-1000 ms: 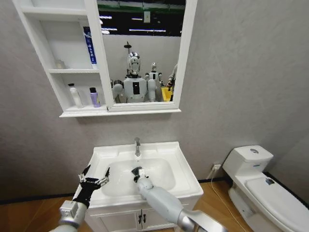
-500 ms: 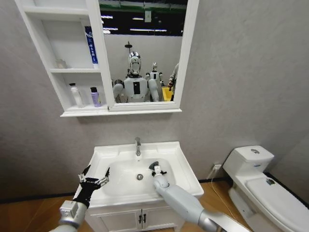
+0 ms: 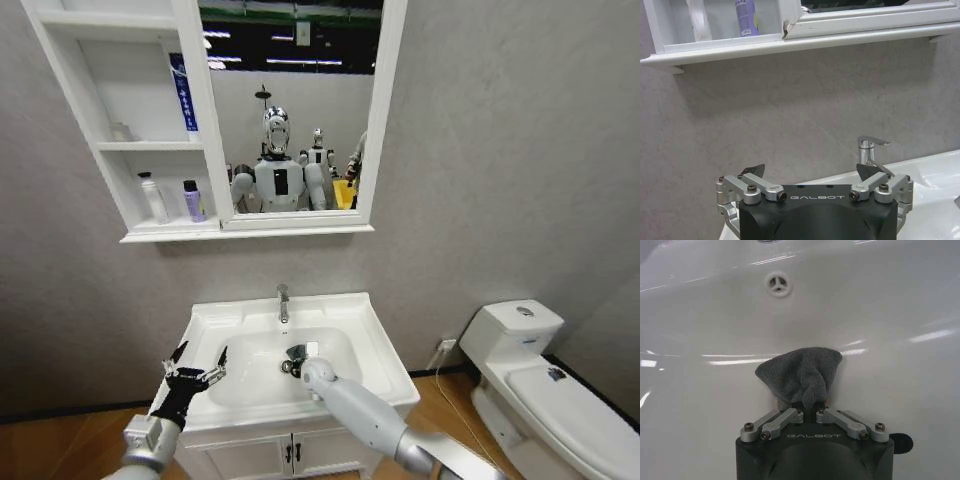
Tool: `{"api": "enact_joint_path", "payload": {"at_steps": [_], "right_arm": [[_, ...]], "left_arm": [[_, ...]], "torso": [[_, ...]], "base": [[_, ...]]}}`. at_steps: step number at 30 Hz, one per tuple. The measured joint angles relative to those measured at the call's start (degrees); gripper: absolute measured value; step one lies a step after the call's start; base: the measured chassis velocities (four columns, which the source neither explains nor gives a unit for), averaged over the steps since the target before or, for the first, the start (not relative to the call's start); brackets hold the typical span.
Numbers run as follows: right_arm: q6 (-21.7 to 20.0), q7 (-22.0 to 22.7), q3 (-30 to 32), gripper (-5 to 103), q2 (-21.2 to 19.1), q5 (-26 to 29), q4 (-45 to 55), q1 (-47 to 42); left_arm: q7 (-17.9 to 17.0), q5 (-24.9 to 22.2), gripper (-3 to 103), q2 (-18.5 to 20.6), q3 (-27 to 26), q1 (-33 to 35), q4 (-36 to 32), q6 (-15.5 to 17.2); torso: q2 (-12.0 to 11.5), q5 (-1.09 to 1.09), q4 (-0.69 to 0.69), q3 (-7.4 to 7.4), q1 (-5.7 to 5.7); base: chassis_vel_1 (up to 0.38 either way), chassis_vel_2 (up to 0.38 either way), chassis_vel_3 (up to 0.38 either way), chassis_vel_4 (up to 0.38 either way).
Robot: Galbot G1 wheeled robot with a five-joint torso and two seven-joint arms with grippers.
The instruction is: Move facial cleanser and shampoo from washbasin to cabinet, then wipe washbasin with towel.
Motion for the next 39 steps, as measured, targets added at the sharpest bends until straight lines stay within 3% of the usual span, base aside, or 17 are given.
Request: {"api": "enact_joint_path", "payload": {"at_steps": [6, 11, 18, 24, 27, 29, 33, 37, 39], "right_arm": [[0.23, -5.30, -0.61, 7, 3.78, -0.54, -1.59, -0.18], [0.28, -3.46, -0.67, 7, 4.29, -1.23, -0.34, -0.34], [0.72, 2.89, 1.75, 7, -0.84, -3.41, 3.13, -1.72], [-0.29, 0.84, 1.81, 7, -2.36, -4.42, 3.84, -2.13], [-0.61, -1.36, 0.95, 7, -1.51, -2.82, 4.10, -2.16], [-0.70, -3.86, 0.65, 7, 0.39, 3.27, 5.13, -2.16], [-0.87, -4.98, 0.71, 7, 2.10, 6.27, 6.02, -2.30], [-0.88, -1.58, 1.28, 7, 2.22, 4.60, 5.34, -2.91], [-1.40, 2.57, 2.68, 7, 0.33, 2.55, 5.19, -3.75]], "left_arm": [[0.00, 0.00, 100, 0.00, 0.00, 0.00, 0.00, 0.00], [0.00, 0.00, 100, 0.00, 0.00, 0.00, 0.00, 0.00], [0.00, 0.00, 100, 0.00, 0.00, 0.00, 0.00, 0.00], [0.00, 0.00, 100, 0.00, 0.00, 0.00, 0.00, 0.00], [0.00, 0.00, 100, 0.00, 0.00, 0.00, 0.00, 0.00], [0.00, 0.00, 100, 0.00, 0.00, 0.00, 0.00, 0.00], [0.00, 0.00, 100, 0.00, 0.00, 0.00, 0.00, 0.00], [0.00, 0.00, 100, 0.00, 0.00, 0.00, 0.00, 0.00], [0.00, 0.00, 100, 0.00, 0.00, 0.00, 0.00, 0.00]], "torso": [[0.00, 0.01, 0.03, 0.00, 0.00], [0.00, 0.02, 0.05, 0.00, 0.00], [0.00, 0.01, 0.00, 0.00, 0.00], [0.00, 0.01, 0.00, 0.00, 0.00], [0.00, 0.01, 0.02, 0.00, 0.00], [0.00, 0.02, 0.03, 0.00, 0.00], [0.01, 0.02, 0.05, 0.00, 0.00], [0.01, 0.02, 0.04, 0.00, -0.01], [0.01, 0.03, 0.01, 0.00, 0.00]], "base": [[0.000, 0.000, 0.000, 0.000], [0.000, 0.000, 0.000, 0.000], [0.000, 0.000, 0.000, 0.000], [0.000, 0.000, 0.000, 0.000], [0.000, 0.000, 0.000, 0.000], [0.000, 0.000, 0.000, 0.000], [0.000, 0.000, 0.000, 0.000], [0.000, 0.000, 0.000, 0.000], [0.000, 0.000, 0.000, 0.000]]}}
